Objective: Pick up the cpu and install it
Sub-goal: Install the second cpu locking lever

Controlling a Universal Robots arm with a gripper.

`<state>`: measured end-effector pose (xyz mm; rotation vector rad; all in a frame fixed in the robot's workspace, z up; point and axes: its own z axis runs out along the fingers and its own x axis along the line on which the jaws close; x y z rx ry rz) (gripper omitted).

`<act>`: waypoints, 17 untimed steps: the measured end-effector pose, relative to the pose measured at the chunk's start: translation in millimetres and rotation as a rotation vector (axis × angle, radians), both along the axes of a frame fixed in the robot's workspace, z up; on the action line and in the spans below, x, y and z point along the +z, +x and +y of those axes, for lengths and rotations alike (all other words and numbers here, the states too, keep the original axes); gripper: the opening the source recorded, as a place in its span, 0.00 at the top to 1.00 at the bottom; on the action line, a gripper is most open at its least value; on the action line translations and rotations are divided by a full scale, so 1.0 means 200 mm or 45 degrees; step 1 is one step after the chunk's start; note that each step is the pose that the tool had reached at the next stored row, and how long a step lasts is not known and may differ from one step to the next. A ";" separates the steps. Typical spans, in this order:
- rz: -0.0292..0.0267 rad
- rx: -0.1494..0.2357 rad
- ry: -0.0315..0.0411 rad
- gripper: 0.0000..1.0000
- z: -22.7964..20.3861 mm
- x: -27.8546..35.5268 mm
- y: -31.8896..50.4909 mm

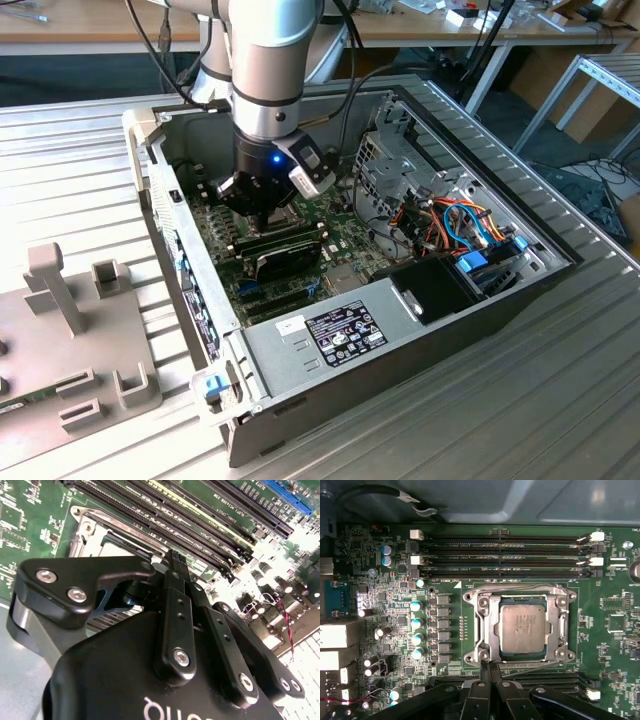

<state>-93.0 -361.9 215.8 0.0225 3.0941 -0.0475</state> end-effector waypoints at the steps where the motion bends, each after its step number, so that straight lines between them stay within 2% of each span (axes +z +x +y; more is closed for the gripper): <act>1: 0.0001 0.000 0.0000 0.89 0.001 -0.005 -0.002; 17: 0.0003 0.000 0.0006 0.89 0.001 -0.016 -0.030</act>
